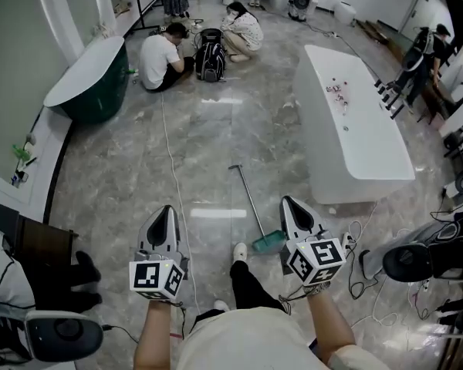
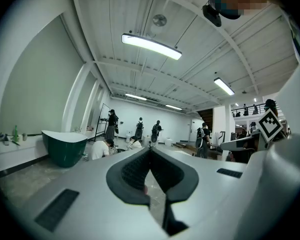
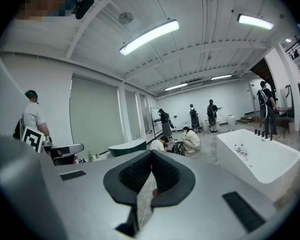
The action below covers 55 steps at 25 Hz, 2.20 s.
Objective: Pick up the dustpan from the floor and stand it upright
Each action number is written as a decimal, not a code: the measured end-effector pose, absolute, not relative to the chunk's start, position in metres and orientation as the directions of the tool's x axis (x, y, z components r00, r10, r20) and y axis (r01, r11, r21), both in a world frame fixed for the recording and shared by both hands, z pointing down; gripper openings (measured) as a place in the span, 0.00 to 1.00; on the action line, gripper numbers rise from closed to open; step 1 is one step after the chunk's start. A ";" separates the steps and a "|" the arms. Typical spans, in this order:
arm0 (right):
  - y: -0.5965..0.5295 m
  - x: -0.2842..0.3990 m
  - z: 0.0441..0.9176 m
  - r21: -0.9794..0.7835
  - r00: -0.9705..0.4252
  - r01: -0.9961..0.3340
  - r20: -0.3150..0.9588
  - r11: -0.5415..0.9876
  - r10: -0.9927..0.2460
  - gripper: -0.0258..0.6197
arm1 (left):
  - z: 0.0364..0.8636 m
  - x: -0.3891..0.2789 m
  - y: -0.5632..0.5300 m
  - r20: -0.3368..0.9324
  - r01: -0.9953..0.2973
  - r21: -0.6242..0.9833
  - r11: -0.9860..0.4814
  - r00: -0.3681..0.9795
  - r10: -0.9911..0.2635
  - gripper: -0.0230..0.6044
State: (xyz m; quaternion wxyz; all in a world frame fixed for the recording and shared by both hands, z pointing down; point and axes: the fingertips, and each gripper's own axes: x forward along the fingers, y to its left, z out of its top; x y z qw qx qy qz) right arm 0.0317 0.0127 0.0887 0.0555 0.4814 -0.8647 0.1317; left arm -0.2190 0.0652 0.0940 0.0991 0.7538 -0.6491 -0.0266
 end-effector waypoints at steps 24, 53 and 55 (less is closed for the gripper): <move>-0.366 -0.037 0.311 -0.167 -0.459 -0.883 0.498 0.438 -0.736 0.07 | 0.319 -0.270 -0.324 0.339 -0.945 0.263 -0.194 0.279 -0.898 0.05; -0.467 0.012 1.052 -0.293 -0.473 -0.867 0.738 0.404 -0.480 0.07 | 1.006 -0.209 -0.443 0.503 -0.914 0.302 -0.269 0.393 -0.770 0.05; -0.468 0.013 1.087 -0.260 -0.456 -0.865 0.762 0.428 -0.460 0.07 | 1.033 -0.208 -0.446 0.505 -0.917 0.291 -0.272 0.389 -0.770 0.05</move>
